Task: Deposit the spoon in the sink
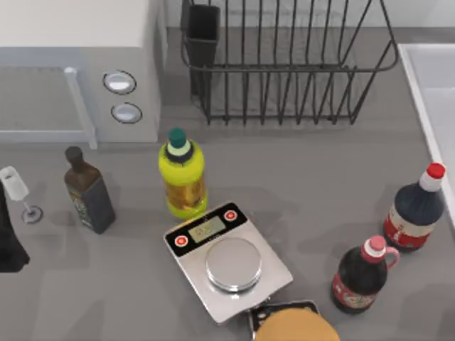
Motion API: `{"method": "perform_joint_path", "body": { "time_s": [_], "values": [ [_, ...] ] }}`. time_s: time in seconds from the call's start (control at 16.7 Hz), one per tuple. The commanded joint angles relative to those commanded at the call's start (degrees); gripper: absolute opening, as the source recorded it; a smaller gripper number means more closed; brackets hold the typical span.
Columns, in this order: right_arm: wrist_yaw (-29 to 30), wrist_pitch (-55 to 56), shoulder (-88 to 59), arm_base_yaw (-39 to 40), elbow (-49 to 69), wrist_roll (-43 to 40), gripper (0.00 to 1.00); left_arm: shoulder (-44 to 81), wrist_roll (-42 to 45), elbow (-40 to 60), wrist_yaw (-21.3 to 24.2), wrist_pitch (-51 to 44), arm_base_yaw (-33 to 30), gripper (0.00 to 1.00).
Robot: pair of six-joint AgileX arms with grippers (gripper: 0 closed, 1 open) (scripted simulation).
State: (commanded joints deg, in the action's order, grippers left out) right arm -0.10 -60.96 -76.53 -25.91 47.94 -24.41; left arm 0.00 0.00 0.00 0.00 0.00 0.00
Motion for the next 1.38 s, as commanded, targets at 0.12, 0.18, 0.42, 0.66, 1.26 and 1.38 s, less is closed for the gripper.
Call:
{"method": "perform_joint_path", "body": {
  "time_s": [0.12, 0.18, 0.42, 0.66, 1.26, 1.38],
  "values": [
    [0.00, -0.13, -0.14, -0.06, 0.12, -0.06, 1.00, 0.00, 0.00, 0.00, 0.00, 0.00, 0.00, 1.00],
    [0.00, -0.13, -0.14, -0.06, 0.12, -0.06, 1.00, 0.00, 0.00, 0.00, 0.00, 0.00, 0.00, 1.00],
    [0.00, 0.85, -0.40, 0.18, -0.62, 0.07, 1.00, 0.00, 0.00, 0.00, 0.00, 0.00, 0.00, 1.00],
    [-0.01, 9.57, -4.48, 0.17, -5.23, 0.26, 1.00, 0.00, 0.00, 0.00, 0.00, 0.00, 0.00, 1.00],
    [-0.02, 27.83, -13.20, 0.24, -14.78, 0.45, 1.00, 0.00, 0.00, 0.00, 0.00, 0.00, 0.00, 1.00],
    [-0.02, 27.83, -13.20, 0.24, -14.78, 0.45, 0.92, 0.00, 0.00, 0.00, 0.00, 0.00, 0.00, 1.00]
  ]
}}
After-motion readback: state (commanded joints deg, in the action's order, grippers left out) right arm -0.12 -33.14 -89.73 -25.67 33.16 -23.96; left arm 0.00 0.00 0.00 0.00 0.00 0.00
